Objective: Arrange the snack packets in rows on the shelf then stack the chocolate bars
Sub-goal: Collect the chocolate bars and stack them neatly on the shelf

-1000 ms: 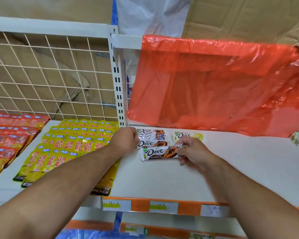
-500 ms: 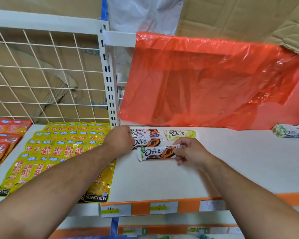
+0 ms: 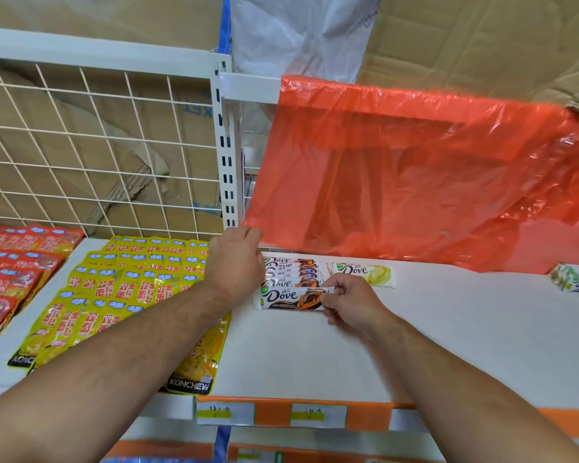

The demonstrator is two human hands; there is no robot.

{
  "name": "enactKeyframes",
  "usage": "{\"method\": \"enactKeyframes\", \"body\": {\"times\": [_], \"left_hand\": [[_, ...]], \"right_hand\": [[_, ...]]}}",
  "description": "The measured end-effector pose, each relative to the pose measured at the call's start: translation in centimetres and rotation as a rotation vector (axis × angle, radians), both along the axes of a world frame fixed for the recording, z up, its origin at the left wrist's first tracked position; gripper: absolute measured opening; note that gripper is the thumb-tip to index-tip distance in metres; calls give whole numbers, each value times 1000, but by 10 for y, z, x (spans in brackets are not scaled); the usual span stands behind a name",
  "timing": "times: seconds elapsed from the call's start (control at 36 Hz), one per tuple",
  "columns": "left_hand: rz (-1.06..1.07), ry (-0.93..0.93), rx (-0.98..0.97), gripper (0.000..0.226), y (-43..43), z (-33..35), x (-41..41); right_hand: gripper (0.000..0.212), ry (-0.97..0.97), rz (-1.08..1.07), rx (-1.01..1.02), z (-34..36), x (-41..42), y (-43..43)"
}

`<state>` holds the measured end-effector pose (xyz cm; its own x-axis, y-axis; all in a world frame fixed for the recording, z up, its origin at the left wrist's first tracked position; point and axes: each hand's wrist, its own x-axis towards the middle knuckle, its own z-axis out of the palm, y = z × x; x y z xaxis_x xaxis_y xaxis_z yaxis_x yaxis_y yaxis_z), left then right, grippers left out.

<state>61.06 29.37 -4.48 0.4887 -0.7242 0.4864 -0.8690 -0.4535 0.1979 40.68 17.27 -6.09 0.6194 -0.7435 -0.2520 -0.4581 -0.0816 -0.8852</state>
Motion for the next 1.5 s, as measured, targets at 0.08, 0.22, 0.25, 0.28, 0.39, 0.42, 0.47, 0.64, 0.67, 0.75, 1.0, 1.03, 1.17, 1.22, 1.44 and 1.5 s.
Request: {"method": "enactKeyframes", "body": {"times": [0.08, 0.22, 0.25, 0.28, 0.39, 0.42, 0.47, 0.64, 0.67, 0.75, 1.0, 1.03, 1.17, 1.22, 1.44, 1.5], "left_hand": [[-3, 2, 7, 31, 5, 1, 2], [-3, 7, 29, 36, 9, 1, 1], [-8, 9, 34, 36, 10, 1, 1], [-15, 10, 38, 35, 11, 1, 0], [-43, 12, 44, 29, 13, -2, -3], [-47, 11, 40, 28, 13, -3, -4], [-55, 13, 47, 26, 14, -4, -6], [-92, 0, 82, 27, 16, -3, -7], [-95, 3, 93, 28, 16, -3, -7], [-110, 7, 125, 31, 16, -2, -7], [-160, 6, 182, 35, 11, -1, -13], [-171, 8, 181, 34, 10, -2, -15], [-279, -28, 180, 38, 1, -8, -31], [-329, -39, 170, 44, -4, -9, -42], [-487, -17, 355, 67, -25, 2, -108], [-515, -30, 371, 59, -32, 1, -125]], "right_hand": [[16, 24, -22, -63, -3, 5, 0], [18, 109, -21, -295, -5, 9, -1], [18, 113, -31, -303, -5, 10, -1], [17, 118, -45, -307, -6, 11, -2], [13, 157, -76, -314, -6, 15, -2], [13, 165, -81, -316, -5, 15, -2], [13, 176, -92, -324, -5, 16, -2], [19, 197, -106, -352, -1, 17, 4], [19, 202, -107, -357, -1, 17, 5], [20, 224, -112, -371, 0, 16, 7], [20, 303, -152, -401, 5, 5, 22], [18, 318, -149, -413, 6, 3, 24], [43, 428, -103, -587, 8, -17, 33], [55, 484, -52, -697, 8, -28, 34], [86, 713, -15, -815, 15, -98, 37], [90, 713, -50, -796, 17, -119, 35]]}}
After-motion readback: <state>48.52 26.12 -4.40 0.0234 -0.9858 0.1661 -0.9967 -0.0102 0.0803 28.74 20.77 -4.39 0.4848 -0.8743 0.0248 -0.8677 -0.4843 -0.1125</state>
